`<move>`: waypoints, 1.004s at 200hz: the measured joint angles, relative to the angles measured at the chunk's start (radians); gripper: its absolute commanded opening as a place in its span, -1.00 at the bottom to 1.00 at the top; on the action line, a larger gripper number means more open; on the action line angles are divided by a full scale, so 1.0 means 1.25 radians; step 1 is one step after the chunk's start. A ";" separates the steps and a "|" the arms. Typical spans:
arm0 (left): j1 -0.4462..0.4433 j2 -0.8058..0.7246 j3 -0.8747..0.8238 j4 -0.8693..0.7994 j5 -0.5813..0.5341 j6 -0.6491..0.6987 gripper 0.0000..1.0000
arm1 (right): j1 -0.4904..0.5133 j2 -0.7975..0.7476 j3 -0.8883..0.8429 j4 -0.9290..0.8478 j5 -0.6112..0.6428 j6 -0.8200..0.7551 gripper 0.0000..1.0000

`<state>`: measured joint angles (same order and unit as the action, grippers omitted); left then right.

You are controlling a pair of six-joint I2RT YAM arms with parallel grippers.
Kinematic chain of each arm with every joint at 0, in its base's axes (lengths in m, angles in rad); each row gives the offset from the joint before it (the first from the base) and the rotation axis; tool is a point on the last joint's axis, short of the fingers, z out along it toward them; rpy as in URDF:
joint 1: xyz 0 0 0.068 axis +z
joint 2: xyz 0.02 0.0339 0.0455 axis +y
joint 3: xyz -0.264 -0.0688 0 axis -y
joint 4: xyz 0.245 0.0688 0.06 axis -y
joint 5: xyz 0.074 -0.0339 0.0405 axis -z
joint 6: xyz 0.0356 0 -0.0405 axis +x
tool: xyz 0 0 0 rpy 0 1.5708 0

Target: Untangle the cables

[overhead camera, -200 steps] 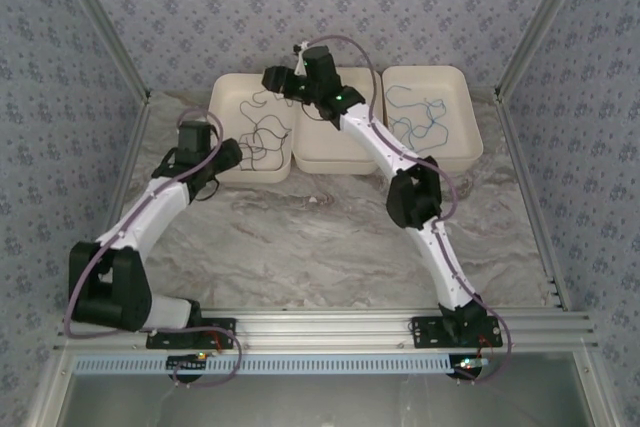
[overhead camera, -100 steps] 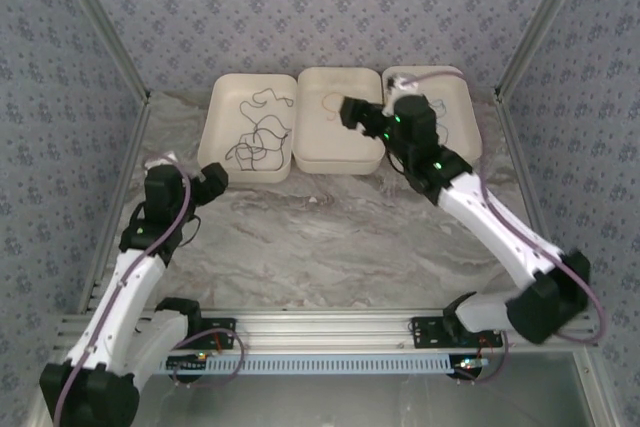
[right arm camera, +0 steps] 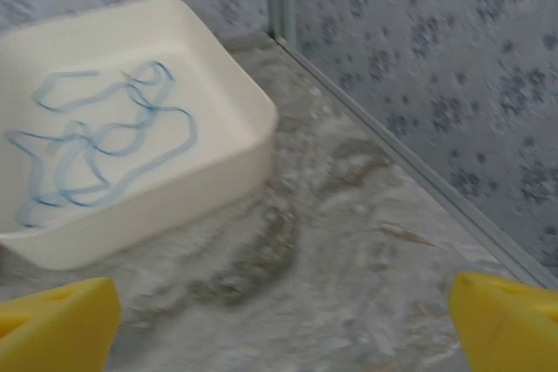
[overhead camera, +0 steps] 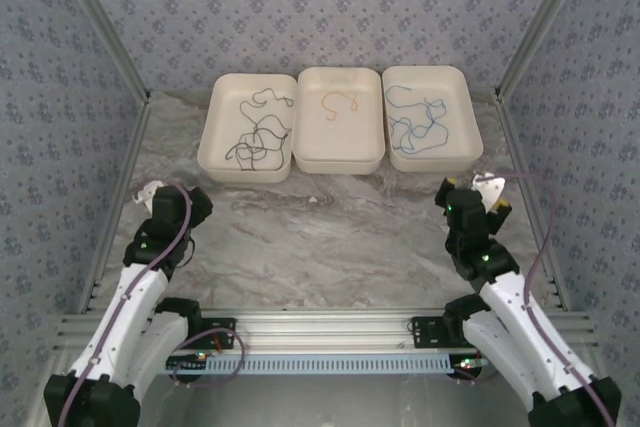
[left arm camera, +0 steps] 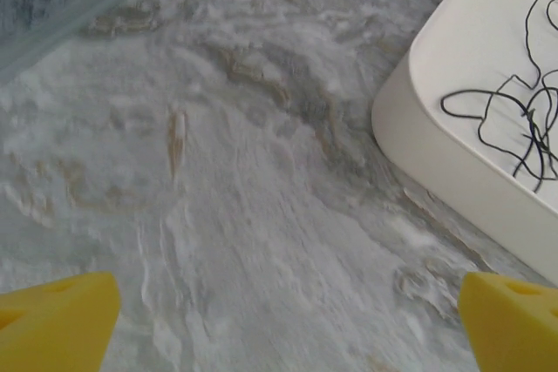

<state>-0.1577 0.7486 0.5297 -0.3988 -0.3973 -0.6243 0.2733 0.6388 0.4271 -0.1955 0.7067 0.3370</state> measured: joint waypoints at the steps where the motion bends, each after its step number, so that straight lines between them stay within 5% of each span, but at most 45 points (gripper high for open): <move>1: 0.000 0.001 -0.002 0.003 -0.001 0.003 0.99 | -0.006 -0.002 -0.011 0.009 -0.004 -0.005 0.98; 66: 0.010 0.085 -0.184 0.362 -0.048 0.318 0.98 | -0.158 0.199 -0.157 0.325 -0.159 -0.132 0.98; 167: 0.064 0.471 -0.140 0.770 0.024 0.444 0.99 | -0.249 0.598 -0.125 0.758 -0.339 -0.183 0.97; 201: 0.073 0.609 -0.136 0.956 0.049 0.461 0.99 | -0.248 0.637 -0.110 0.807 -0.392 -0.205 0.97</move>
<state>-0.0669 1.5093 0.3592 0.7963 -0.3359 -0.0486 -0.0372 1.4353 0.2893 0.8135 0.2173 0.0807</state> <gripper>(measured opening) 0.993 0.988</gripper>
